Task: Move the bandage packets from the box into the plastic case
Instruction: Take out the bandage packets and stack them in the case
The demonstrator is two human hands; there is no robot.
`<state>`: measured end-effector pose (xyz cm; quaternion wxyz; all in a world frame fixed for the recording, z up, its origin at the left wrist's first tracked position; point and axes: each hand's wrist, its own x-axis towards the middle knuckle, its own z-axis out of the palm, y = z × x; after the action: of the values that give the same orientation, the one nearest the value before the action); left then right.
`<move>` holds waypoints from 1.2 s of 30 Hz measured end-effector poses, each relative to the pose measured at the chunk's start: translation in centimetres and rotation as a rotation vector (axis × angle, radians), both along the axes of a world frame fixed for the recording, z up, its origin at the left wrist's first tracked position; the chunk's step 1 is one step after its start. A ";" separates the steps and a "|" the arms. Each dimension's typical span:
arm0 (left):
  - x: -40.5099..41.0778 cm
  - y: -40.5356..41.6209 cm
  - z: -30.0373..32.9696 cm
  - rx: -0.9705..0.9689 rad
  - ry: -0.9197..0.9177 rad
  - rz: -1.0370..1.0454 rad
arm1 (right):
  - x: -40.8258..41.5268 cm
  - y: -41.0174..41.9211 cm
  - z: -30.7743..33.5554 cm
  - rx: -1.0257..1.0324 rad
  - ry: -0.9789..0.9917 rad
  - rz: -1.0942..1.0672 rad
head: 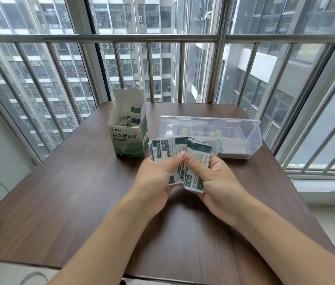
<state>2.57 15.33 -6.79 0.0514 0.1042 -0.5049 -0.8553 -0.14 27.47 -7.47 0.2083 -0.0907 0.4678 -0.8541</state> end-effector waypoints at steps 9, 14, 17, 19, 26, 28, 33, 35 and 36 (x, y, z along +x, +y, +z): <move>-0.4 0.6 -0.5 -0.056 0.013 0.058 | -0.6 0.2 -0.3 0.064 -0.018 -0.240; -1.1 0.3 -1.1 -0.226 0.009 0.226 | -0.5 0.4 -0.3 0.087 0.045 -0.245; -1.1 0.7 -1.0 -0.227 -0.023 0.206 | -0.3 0.2 -0.1 0.037 -0.001 -0.150; -1.1 1.1 -0.8 -0.191 -0.040 0.196 | -0.1 0.1 0.0 0.032 -0.040 -0.073; -1.2 2.5 0.0 0.049 0.026 0.128 | -0.2 -0.2 -0.2 0.017 -0.056 -0.094; -1.0 2.2 0.0 0.121 0.031 0.082 | -0.3 0.1 0.0 -0.002 -0.032 -0.136; -0.4 0.6 0.2 0.273 0.001 -0.073 | -0.4 1.0 0.4 -0.012 0.035 -0.166; -0.2 0.2 0.4 0.232 0.007 -0.059 | -0.6 1.2 0.5 0.037 0.073 -0.239; -0.2 0.2 0.3 0.217 0.001 -0.043 | -0.7 1.3 0.4 0.074 0.103 -0.276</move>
<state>2.34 15.50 -6.46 0.0216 0.0977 -0.4115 -0.9059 -0.89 28.76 -7.07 0.0680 -0.0614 0.5171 -0.8510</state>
